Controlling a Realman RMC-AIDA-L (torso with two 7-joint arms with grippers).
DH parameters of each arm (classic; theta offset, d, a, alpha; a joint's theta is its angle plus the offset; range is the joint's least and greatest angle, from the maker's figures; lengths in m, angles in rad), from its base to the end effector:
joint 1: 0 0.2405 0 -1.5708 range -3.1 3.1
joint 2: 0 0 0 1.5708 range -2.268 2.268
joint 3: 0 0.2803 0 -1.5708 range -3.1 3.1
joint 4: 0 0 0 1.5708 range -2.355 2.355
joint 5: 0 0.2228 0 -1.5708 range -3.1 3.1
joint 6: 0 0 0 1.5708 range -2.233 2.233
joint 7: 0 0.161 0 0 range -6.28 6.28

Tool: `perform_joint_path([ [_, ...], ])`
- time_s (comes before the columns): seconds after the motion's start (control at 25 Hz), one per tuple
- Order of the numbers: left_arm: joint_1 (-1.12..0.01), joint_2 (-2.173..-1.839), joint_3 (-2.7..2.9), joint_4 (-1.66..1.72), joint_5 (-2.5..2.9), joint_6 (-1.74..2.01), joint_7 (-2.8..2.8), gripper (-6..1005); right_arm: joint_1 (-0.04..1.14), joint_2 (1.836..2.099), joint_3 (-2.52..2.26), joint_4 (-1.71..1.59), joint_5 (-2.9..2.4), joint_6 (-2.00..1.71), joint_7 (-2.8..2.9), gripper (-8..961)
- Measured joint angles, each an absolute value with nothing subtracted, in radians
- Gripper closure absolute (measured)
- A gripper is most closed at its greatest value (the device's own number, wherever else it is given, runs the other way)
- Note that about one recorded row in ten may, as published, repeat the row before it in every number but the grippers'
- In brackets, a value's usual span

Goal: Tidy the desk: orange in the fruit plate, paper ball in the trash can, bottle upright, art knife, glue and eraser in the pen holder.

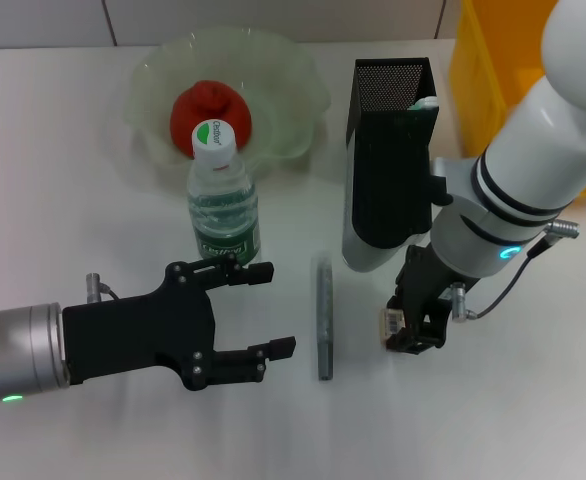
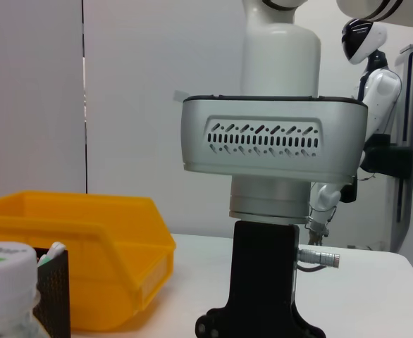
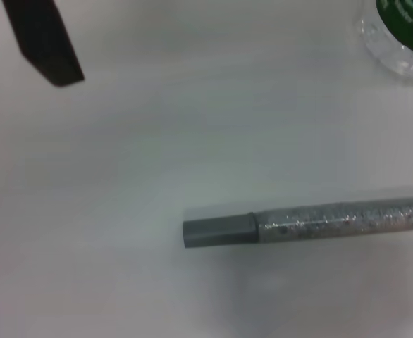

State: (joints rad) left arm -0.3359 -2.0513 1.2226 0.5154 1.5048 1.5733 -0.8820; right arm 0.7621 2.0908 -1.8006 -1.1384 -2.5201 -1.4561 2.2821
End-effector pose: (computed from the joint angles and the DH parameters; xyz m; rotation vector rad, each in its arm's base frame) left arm -0.2892 0.2774 -0.0740 -2.8013 -0.1757 -0.8931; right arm 0.1715 0.3558 -0.1189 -2.9446 0.1401 -0.8916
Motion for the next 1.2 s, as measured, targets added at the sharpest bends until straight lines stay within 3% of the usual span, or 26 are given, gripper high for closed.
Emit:
perform_joint_path([
  [0.12, -0.336, -2.052, 1.223, 0.515, 1.505, 1.573, -0.882, 213, 0.763, 2.091, -1.803, -1.138, -2.512, -1.455, 2.282, 453],
  [0.2, -0.336, -2.052, 1.223, 0.515, 1.505, 1.573, -0.882, 213, 0.763, 2.091, -1.799, -1.148, -2.51, -1.461, 2.287, 564],
  [0.88, -0.333, -2.053, 1.222, 0.512, 1.505, 1.574, -0.877, 213, 0.635, 2.083, -1.339, -1.613, -2.607, -1.53, 2.365, 566],
  [1.2, -0.336, -2.056, 1.222, 0.509, 1.505, 1.569, -0.873, 213, 0.643, 2.083, -1.31, -1.503, -2.603, -1.27, 2.368, 567],
])
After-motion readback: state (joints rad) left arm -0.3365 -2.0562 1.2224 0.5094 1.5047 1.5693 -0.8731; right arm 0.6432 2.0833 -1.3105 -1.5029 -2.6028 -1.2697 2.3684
